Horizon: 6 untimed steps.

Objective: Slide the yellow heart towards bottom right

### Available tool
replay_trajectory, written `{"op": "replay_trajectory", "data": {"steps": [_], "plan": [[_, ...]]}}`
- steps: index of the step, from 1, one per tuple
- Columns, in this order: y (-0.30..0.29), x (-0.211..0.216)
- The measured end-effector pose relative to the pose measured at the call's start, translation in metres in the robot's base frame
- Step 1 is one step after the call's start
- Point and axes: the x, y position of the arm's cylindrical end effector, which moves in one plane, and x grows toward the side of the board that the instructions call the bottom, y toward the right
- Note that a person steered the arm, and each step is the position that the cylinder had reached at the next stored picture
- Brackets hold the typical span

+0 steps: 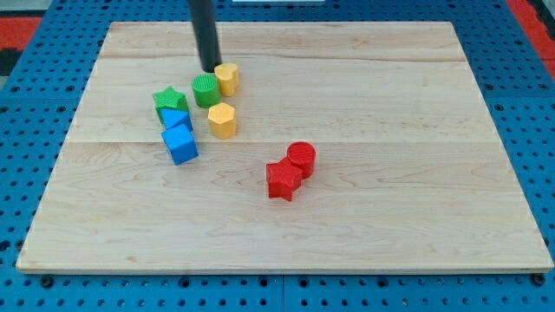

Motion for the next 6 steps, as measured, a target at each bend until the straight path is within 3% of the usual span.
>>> {"op": "replay_trajectory", "data": {"steps": [2, 3, 4, 6], "plan": [[0.052, 0.016], [0.144, 0.021], [0.198, 0.071], [0.208, 0.187]]}}
